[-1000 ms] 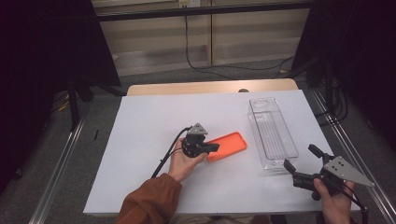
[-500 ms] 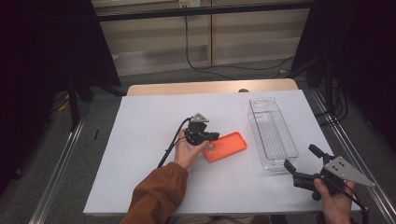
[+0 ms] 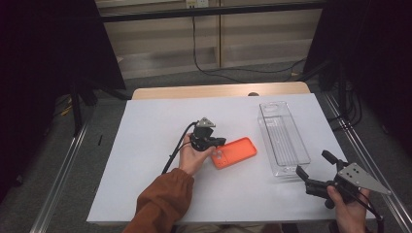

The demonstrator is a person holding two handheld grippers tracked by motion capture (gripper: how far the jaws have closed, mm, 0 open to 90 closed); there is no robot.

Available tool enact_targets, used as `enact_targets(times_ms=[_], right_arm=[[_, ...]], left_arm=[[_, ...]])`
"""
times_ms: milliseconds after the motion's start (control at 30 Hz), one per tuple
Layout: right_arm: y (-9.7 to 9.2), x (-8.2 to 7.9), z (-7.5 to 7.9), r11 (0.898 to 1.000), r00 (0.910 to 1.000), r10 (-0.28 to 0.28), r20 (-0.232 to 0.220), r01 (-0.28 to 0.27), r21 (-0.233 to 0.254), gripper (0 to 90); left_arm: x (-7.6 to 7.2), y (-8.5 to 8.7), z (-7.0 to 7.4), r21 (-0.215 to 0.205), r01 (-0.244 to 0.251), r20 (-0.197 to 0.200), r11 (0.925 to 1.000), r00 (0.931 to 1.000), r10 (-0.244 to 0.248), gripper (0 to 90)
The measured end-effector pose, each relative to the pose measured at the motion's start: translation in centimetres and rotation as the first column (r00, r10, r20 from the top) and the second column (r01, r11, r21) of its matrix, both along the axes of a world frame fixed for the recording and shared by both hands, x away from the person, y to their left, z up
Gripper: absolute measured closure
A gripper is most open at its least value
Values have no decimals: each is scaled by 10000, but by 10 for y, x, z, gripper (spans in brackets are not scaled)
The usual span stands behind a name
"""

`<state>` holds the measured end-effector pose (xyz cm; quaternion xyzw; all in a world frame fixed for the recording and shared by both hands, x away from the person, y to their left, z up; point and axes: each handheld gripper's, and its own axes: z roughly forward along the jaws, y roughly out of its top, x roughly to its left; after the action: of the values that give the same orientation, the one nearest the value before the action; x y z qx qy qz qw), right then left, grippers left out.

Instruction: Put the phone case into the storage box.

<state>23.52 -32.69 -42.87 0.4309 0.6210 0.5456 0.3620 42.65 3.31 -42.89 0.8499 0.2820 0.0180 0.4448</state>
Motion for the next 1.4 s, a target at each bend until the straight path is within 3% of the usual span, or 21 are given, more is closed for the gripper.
enact_targets(times_ms=[100,167,433,533,600,667,933,1400], right_arm=[[1,-1,0,10000,10000,46,30,-46,-45,1],[0,0,0,10000,10000,-7,18,7,-27,2],[0,0,0,10000,10000,-33,-6,33,-6,1],[0,0,0,10000,10000,4,15,-4,-26,2],[1,0,0,10000,10000,-2,8,2,-17,1],[1,0,0,10000,10000,-3,9,3,-27,1],[1,0,0,10000,10000,25,11,-25,-45,2],[0,0,0,10000,10000,-1,-40,1,36,1]], left_arm=[[-11,-1,-1,97,431,88,9990,9990,-431,900],[-23,-2,-3,-37,823,-109,9966,9965,-824,900],[-48,4,-4,-63,1417,9,9899,9899,-1417,900],[-54,8,-9,67,1437,-93,9896,9896,-1437,900],[-55,9,-14,309,1434,-151,9892,9896,-1430,900],[-54,10,-17,171,1447,-314,9893,9891,-1441,900],[-52,12,-27,604,1467,-395,9873,9887,-1445,900],[-48,18,-29,569,1276,-389,9902,9913,-1255,900]])
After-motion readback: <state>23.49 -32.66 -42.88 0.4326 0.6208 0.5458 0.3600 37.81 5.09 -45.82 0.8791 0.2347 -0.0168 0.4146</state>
